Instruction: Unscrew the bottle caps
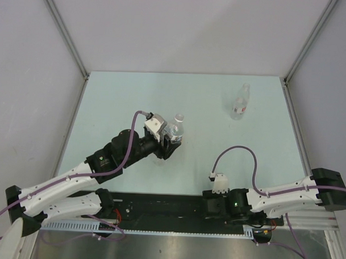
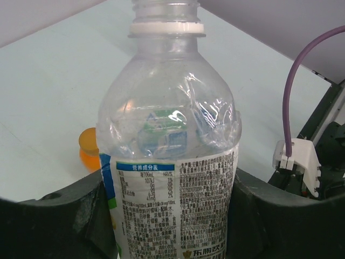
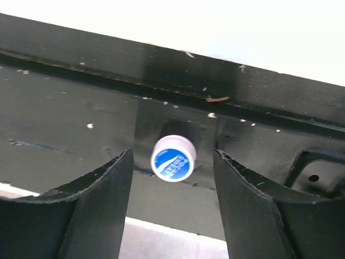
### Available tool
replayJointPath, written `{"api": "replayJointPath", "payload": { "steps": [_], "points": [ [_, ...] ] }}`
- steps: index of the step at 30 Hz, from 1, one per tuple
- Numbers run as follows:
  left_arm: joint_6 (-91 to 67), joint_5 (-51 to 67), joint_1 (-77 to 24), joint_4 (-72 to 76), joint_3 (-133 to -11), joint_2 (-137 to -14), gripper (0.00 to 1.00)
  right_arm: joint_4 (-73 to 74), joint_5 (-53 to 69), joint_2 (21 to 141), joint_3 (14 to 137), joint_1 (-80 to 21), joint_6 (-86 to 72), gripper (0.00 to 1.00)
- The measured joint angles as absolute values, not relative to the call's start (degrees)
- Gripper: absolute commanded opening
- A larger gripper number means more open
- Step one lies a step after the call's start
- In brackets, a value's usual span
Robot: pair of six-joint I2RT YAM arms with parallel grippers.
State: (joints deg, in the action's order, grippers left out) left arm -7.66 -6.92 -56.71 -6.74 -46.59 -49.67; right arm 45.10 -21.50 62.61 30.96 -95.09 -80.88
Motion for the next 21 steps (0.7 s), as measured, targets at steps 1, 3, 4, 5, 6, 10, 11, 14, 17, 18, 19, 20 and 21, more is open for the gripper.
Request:
{"api": "replayJointPath", "payload": {
  "steps": [1,3,4,5,6,10,11,14,17,18,19,20,21],
  "points": [
    [-7.7,-6.9,-56.7,-6.7,-46.6,-49.7,0.00,44.9,-21.4,62.5,30.5,-95.1,-81.0,0.61],
    [-7.7,-6.9,-56.7,-6.7,-46.6,-49.8,0.00,44.4,-21.3,61.8,30.0,-95.1,-81.1,0.59],
    [-7.7,-6.9,-56.8,-6.7,-46.6,-49.9,0.00,44.2,-21.3,61.5,29.9,-95.1,-81.2,0.57],
    [-7.7,-6.9,-56.8,-6.7,-46.6,-49.9,0.00,44.1,-21.3,61.3,29.7,-95.1,-81.3,0.56],
    [-7.7,-6.9,-56.8,-6.7,-46.6,-49.9,0.00,44.0,-21.4,61.0,29.5,-95.1,-81.3,0.54],
    [-7.9,-6.9,-56.8,-6.7,-46.6,-49.9,0.00,43.4,-21.3,60.7,29.1,-95.1,-81.3,0.45],
    [-8.0,-6.9,-56.8,-6.7,-46.6,-50.0,0.00,43.1,-21.3,60.7,29.0,-95.1,-81.3,0.43],
    [-8.1,-6.9,-56.8,-6.7,-46.5,-50.0,0.00,42.8,-21.1,60.8,28.9,-95.1,-81.2,0.38],
    [-8.1,-6.9,-56.9,-6.8,-46.5,-50.0,0.00,42.5,-21.0,61.1,28.9,-95.1,-81.2,0.28],
    [-8.1,-6.9,-56.9,-6.7,-46.5,-50.0,0.00,42.5,-21.0,61.2,28.9,-95.1,-81.2,0.24],
    [-8.1,-6.9,-56.9,-6.7,-46.5,-50.0,0.00,42.3,-21.0,61.2,28.9,-95.1,-81.2,0.23],
    [-8.1,-6.9,-56.9,-6.8,-46.5,-50.0,0.00,42.3,-21.1,61.2,28.9,-95.1,-81.2,0.21],
    [-8.1,-6.9,-56.9,-6.8,-46.5,-50.0,0.00,42.5,-21.2,61.1,29.0,-95.1,-81.2,0.19]
  ]
}}
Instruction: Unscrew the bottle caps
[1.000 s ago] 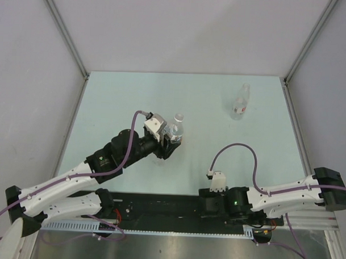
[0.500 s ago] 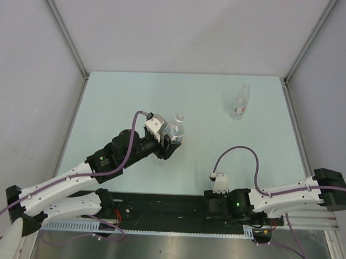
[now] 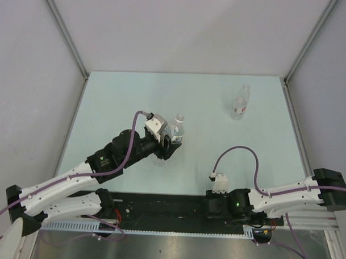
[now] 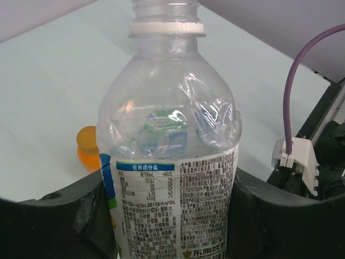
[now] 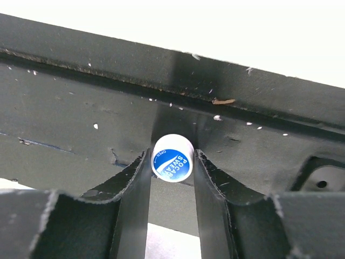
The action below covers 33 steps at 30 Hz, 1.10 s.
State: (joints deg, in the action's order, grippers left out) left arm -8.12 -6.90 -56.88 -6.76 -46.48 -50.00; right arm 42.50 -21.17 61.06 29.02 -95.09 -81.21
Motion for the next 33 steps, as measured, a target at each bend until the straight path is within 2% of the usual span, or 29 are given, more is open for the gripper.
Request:
{"api": "replayJointPath", "payload": {
  "steps": [5,8,11,16,22,27,33],
  "points": [
    [-8.1,-7.4,-56.9,-6.8,-46.5,-49.5,0.00,46.8,-24.4,60.2,34.0,-93.8,-78.4,0.13],
    [-8.0,-7.9,-56.9,-7.1,-46.5,-48.3,0.00,48.1,-26.9,60.0,41.5,-88.1,-72.5,0.11],
    [-8.0,-8.8,-56.9,-7.1,-46.5,-46.5,0.00,45.2,-27.5,60.0,47.1,-75.9,-63.6,0.08],
    [-8.0,-9.6,-56.9,-7.1,-46.5,-43.7,0.00,36.7,-23.2,61.9,48.1,-51.3,-49.7,0.04],
    [-7.9,-10.4,-56.9,-8.1,-46.5,-42.3,0.00,27.7,-17.0,71.2,48.1,-33.2,-41.1,0.03],
    [-7.5,-10.5,-56.9,-8.1,-46.5,-41.7,0.00,21.7,-14.8,79.8,48.3,-24.6,-37.8,0.00],
    [-7.5,-10.3,-56.9,-8.4,-45.7,-41.8,0.00,17.1,-14.0,90.6,49.4,-20.7,-36.6,0.00]
  ]
}}
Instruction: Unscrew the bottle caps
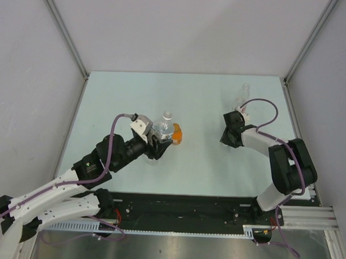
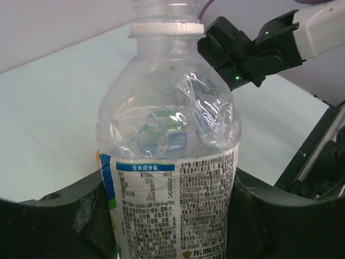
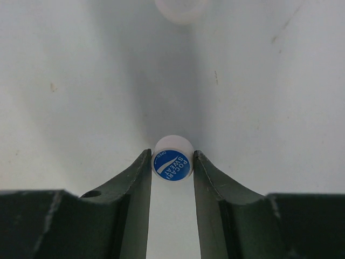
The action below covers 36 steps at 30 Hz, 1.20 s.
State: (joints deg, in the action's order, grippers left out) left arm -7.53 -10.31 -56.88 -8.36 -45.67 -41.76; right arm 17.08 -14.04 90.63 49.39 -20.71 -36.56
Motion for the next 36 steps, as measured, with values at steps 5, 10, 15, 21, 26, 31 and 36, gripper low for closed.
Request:
{"api": "replayJointPath", "payload": {
  "steps": [5,10,15,21,26,31,36],
  "points": [
    [-7.5,-10.3,-56.9,-8.5,-45.6,-41.8,0.00,14.9,-13.7,95.0,51.9,-20.6,-35.9,0.04],
    [-7.5,-10.3,-56.9,-8.5,-45.6,-42.0,0.00,13.3,-13.2,97.7,54.2,-19.7,-35.7,0.24],
    [-7.5,-10.3,-56.9,-8.7,-45.4,-42.3,0.02,13.2,-13.0,98.4,55.0,-18.9,-35.3,0.47],
    [-7.5,-10.1,-56.9,-8.8,-45.3,-42.6,0.07,14.6,-13.0,97.1,55.0,-20.2,-34.4,0.57],
    [-7.5,-9.8,-56.9,-8.8,-44.5,-42.7,0.07,16.6,-13.1,92.8,55.0,-22.1,-34.1,0.63],
    [-7.5,-9.9,-56.9,-8.8,-44.4,-42.7,0.02,19.0,-13.5,88.1,55.0,-24.4,-33.8,0.63],
    [-7.5,-9.8,-56.9,-8.8,-44.4,-42.7,0.01,23.0,-18.2,78.3,55.0,-32.4,-33.7,0.63]
  ]
}}
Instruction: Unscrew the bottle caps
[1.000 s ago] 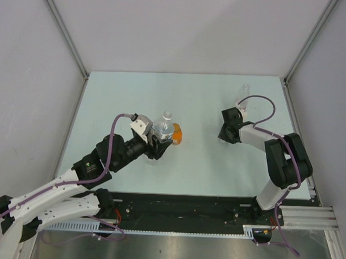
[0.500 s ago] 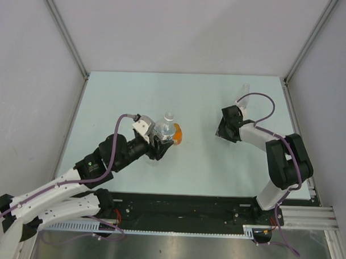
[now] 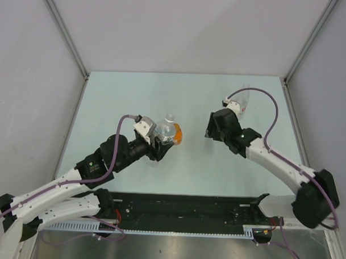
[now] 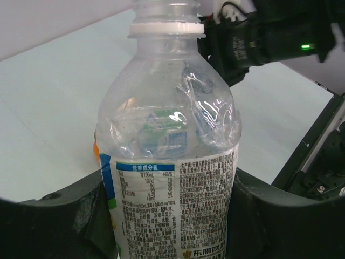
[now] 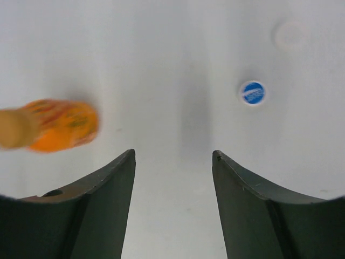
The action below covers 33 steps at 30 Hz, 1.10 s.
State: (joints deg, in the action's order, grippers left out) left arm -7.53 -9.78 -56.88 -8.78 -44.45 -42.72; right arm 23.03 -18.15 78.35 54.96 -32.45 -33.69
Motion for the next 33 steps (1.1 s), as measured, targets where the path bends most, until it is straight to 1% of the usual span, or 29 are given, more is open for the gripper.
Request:
{"api": "replayJointPath", "payload": {
  "steps": [4,8,9,10,12,16,19,23,29,33],
  "points": [
    [-7.5,-9.0,-56.9,-8.4,-44.4,-43.2,0.00,22.4,-22.4,65.5,55.5,-43.1,-33.1,0.68],
    [-7.6,-8.2,-56.9,-7.8,-44.4,-45.5,0.00,19.8,-22.5,56.5,56.9,-43.8,-33.0,0.71],
    [-7.6,-7.8,-56.9,-7.9,-44.4,-46.1,0.00,19.2,-22.1,55.5,57.1,-43.6,-33.0,0.73],
    [-7.6,-7.6,-56.9,-7.8,-44.4,-46.7,0.00,18.3,-21.5,54.4,57.1,-43.6,-33.0,0.78],
    [-7.6,-7.2,-56.9,-7.8,-44.4,-47.5,0.00,17.6,-20.9,53.6,57.1,-44.3,-32.8,0.84],
    [-7.5,-6.8,-56.9,-7.3,-44.4,-47.6,0.00,17.1,-20.2,52.8,57.1,-46.8,-31.5,0.88],
    [-7.5,-5.2,-56.9,-5.5,-44.4,-47.4,0.00,15.9,-17.7,51.6,57.1,-46.6,-30.7,0.89],
    [-7.8,0.8,-55.6,-3.3,-44.4,-47.1,0.00,13.2,-12.1,49.0,57.1,-44.7,-30.2,0.90],
    [-12.1,18.0,-47.1,2.1,-44.1,-47.7,0.00,8.7,-2.4,43.8,57.1,-37.7,-30.3,0.91],
    [-14.9,27.6,-46.2,7.4,-43.2,-48.9,0.00,5.1,7.3,43.6,57.1,-32.5,-32.8,0.91]
  ]
}}
